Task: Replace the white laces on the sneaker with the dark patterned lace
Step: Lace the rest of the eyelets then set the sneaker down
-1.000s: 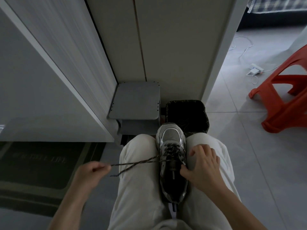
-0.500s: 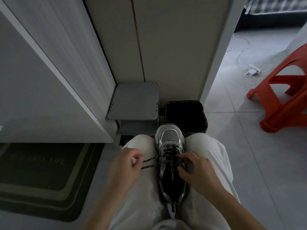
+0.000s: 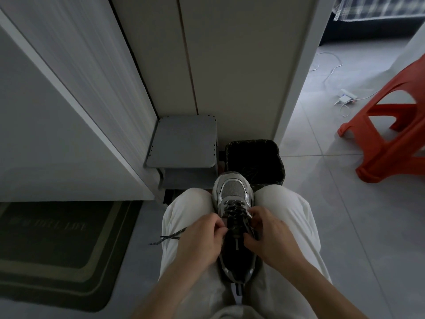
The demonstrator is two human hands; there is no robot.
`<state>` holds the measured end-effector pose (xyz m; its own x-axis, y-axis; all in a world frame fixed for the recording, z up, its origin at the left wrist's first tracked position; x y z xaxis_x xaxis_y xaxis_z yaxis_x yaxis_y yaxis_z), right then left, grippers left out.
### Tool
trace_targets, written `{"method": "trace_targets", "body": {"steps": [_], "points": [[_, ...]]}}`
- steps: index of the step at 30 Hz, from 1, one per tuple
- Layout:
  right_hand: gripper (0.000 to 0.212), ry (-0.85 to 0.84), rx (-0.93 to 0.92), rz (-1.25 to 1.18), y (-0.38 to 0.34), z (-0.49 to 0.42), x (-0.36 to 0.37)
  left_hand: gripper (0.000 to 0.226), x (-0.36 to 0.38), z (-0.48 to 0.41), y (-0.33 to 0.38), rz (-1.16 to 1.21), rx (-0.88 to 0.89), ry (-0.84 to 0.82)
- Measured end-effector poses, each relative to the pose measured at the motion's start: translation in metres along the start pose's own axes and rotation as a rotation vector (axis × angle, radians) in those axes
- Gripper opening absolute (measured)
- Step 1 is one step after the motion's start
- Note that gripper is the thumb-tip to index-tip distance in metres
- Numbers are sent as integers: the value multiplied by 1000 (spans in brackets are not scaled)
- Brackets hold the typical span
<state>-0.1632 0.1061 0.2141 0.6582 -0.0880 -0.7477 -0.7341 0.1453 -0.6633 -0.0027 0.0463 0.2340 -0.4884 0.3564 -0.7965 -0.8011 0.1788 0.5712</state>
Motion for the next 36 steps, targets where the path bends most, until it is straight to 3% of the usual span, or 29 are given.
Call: {"method": "trace_targets", "body": {"steps": [4, 7, 10, 12, 13, 15, 19, 22, 26, 31, 36], "points": [[52, 1, -7, -10, 0, 0, 2, 9, 2, 3, -6, 44, -27, -82], [51, 1, -18, 22, 0, -1, 0, 13, -5, -1, -13, 98, -32, 15], [40, 34, -23, -2, -1, -5, -3, 26, -9, -8, -22, 3, -61, -36], [29, 57, -50, -34, -7, -8, -4, 16, -14, -11, -22, -36, -81, -74], [26, 65, -72, -46, -11, -10, -5, 7, -18, -14, -20, 33, -78, -54], [26, 73, -117, -54, -18, -14, -6, 11, -31, -17, -9, 233, -29, -8], [17, 58, -219, -78, -38, -27, -10, 13, -55, -22, 23, 393, 79, -96], [16, 175, -153, -214, -46, -40, -25, 10, -71, -28, 29, 539, 67, -96], [24, 292, -72, -435, -47, -56, -54, 9, -84, -31, 14, 505, 47, -83], [21, 255, -105, -476, -55, -62, -59, 8, -67, -25, -3, 391, -32, -221], [25, 278, -118, -499, -58, -65, -55, 9, -52, -19, -17, 252, -73, -258]]}}
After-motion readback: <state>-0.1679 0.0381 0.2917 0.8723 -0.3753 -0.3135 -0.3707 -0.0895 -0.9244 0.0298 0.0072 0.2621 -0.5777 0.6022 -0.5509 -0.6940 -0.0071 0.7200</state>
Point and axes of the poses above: each hand's wrist, its own z-axis away from the middle knuckle, its own x-axis out of the palm, y = z × x, the point moved 3 cm from there along -z, towards the middle knuckle, and after that the axes turned 5 degrees about -x, right-handed, at the moved point
